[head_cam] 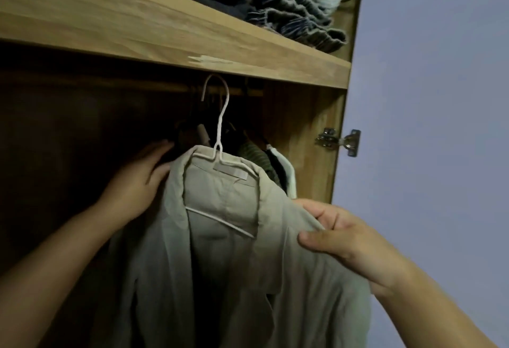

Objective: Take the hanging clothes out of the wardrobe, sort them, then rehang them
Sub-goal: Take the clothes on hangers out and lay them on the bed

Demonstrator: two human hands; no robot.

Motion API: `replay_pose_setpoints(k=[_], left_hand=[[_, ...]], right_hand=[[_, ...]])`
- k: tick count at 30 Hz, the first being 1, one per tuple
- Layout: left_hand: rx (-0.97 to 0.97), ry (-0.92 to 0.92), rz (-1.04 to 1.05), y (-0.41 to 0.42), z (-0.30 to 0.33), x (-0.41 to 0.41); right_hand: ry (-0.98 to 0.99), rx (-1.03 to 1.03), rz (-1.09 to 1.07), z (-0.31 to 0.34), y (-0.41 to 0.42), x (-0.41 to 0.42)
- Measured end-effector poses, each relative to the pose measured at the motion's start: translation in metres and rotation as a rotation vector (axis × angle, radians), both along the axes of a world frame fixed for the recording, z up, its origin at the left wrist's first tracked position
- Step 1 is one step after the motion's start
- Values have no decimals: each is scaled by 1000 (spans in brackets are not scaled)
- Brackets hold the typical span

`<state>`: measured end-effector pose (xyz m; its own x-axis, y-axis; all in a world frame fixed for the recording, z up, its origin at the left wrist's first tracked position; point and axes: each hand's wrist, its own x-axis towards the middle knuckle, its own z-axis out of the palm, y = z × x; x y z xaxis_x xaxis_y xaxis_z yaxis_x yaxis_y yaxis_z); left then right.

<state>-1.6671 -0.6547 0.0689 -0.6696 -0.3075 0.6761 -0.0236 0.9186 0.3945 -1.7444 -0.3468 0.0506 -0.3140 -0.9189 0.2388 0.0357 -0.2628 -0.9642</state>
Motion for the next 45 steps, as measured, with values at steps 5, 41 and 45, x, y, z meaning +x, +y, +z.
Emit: replay_pose_setpoints(k=[5,41,45], left_hand=[[-68,-14,-102,61,-13,6],[-4,39,-1504,738,-108,-102],[-8,41,-1736,805,-106,-78]], right_hand=[[66,89,-135,-3,87,1],[749,1319,-2337,-75,590,254],[588,1483,-2524,-81,591,305]])
